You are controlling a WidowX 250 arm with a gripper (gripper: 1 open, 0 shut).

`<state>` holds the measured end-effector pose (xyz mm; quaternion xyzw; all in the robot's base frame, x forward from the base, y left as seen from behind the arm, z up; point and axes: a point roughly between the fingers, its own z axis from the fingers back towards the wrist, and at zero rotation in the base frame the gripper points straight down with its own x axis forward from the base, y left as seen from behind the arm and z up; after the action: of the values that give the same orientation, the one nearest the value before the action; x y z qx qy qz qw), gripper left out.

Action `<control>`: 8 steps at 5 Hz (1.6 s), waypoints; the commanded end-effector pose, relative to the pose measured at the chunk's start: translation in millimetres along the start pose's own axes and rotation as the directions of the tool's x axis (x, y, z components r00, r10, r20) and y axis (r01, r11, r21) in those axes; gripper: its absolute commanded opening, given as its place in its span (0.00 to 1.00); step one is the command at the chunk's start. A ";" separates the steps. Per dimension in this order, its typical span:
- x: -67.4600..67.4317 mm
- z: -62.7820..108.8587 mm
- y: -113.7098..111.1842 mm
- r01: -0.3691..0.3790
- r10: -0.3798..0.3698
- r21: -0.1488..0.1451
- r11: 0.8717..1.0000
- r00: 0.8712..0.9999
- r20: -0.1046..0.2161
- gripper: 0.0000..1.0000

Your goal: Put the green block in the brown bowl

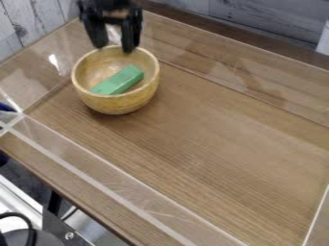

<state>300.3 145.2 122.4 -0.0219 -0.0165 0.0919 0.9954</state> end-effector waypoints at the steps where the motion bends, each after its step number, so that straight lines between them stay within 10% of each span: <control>1: 9.1 48.8 -11.0 0.028 -0.030 0.012 1.000 0.993 0.113 1.00; 2: 12.9 36.6 -2.3 0.014 -0.016 0.022 1.000 0.995 0.101 0.00; 8: 11.1 -64.8 36.7 0.000 0.001 0.119 0.993 1.000 -0.013 0.00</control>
<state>300.6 175.9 40.8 0.0253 0.0187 0.0925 0.9952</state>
